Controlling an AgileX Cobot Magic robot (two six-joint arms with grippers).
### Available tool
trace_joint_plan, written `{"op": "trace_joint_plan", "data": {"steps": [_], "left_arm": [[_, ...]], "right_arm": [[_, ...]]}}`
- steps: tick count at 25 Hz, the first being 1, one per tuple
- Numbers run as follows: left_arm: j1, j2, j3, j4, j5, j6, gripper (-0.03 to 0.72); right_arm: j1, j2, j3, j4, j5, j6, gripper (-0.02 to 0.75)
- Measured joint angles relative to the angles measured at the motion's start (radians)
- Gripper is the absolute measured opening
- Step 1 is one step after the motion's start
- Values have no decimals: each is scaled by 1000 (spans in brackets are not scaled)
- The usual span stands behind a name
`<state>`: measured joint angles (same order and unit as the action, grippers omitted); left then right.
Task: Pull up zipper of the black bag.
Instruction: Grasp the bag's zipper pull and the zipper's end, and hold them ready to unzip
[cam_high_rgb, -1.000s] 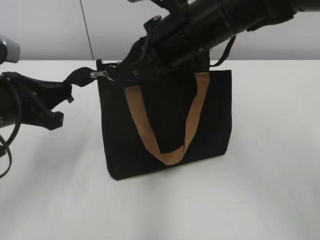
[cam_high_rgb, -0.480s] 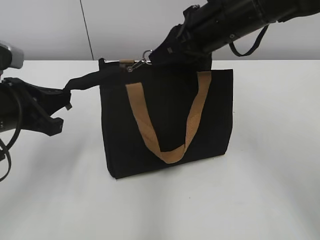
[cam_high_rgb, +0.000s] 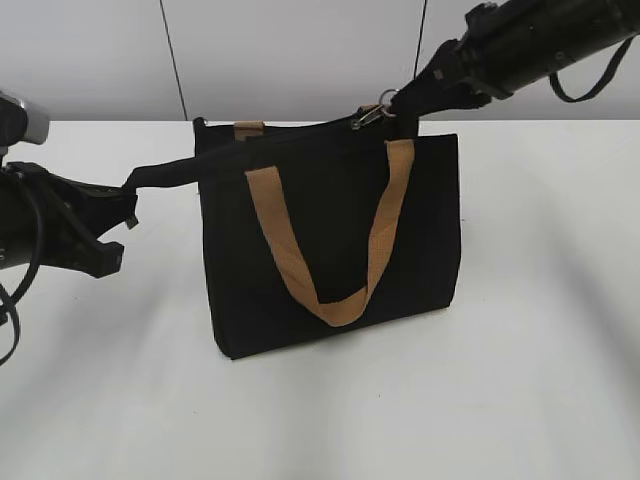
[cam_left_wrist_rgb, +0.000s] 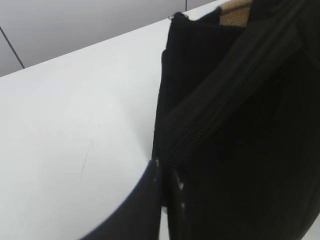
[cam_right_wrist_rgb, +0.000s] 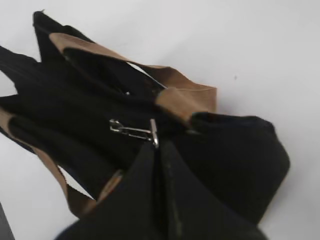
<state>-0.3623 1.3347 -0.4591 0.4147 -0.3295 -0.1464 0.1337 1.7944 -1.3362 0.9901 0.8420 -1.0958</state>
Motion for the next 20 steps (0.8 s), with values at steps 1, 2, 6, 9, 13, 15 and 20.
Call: {"op": "trace_joint_plan", "data": {"steps": [1,2,6,9,13,15,20], "left_arm": [[0,0,0,0,0,0,-6],[0,0,0,0,2,0,-6],[0,0,0,1,0,0,-6],[0,0,0,5,2,0,-6],[0,0,0,-16,14,0,-3],[0,0,0,-57,32,0,26],[0,-7,-9,-204,134,-3,267]], "right_arm": [[-16,-1,0,-1,4,2,-1],[-35,-1,0,-2,7,6,-1],[-75,-1,0,-3,38,17,-1],[-76,-1,0,11,45,23,-1],[-78,-1,0,46,56,25,15],[-80,-5,0,52,59,25,81],[-85,-46,0,47,66,27,367]]}}
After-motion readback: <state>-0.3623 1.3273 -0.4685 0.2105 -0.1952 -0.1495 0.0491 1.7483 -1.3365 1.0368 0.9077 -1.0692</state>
